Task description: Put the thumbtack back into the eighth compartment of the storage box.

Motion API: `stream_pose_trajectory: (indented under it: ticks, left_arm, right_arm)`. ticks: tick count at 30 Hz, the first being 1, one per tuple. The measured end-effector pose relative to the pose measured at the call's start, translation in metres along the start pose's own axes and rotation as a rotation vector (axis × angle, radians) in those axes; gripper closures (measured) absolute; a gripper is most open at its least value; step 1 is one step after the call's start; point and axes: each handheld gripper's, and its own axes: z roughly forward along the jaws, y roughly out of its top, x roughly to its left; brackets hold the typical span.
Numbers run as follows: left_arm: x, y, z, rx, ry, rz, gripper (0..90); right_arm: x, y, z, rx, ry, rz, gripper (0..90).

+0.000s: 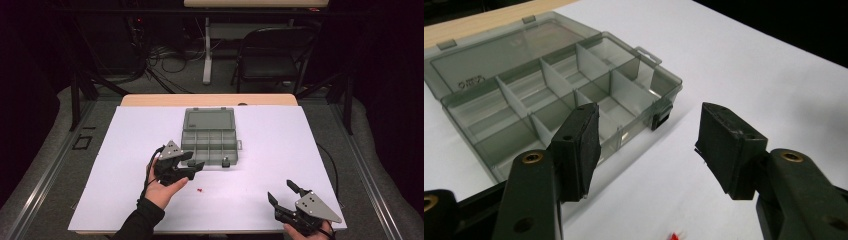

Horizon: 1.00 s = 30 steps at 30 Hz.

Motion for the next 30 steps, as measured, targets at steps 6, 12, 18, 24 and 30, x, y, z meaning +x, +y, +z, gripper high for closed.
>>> stream_pose_trajectory:
  ticks: [6,12,18,24,30]
  left_arm:
    - [0.001,-0.016,-0.003,0.012,0.006,-0.001,41.1]
    - [0.002,-0.035,-0.002,0.038,-0.002,-0.001,41.1]
    - [0.003,-0.05,0.001,0.05,-0.01,-0.029,41.6]
    - [0.001,-0.058,0.005,0.063,-0.033,-0.013,44.5]
    - [-0.003,-0.062,0.013,0.091,-0.063,-0.007,53.8]
  right_arm:
    - [0.0,0.0,0.001,0.001,-0.001,0.0,27.4]
    - [0.0,0.0,0.001,0.001,-0.002,0.0,27.4]
    - [0.001,-0.001,0.001,0.002,-0.001,-0.001,27.4]
    - [0.001,-0.001,0.001,0.003,0.0,0.0,27.4]
    - [0.0,-0.001,0.001,0.005,-0.001,-0.002,27.4]
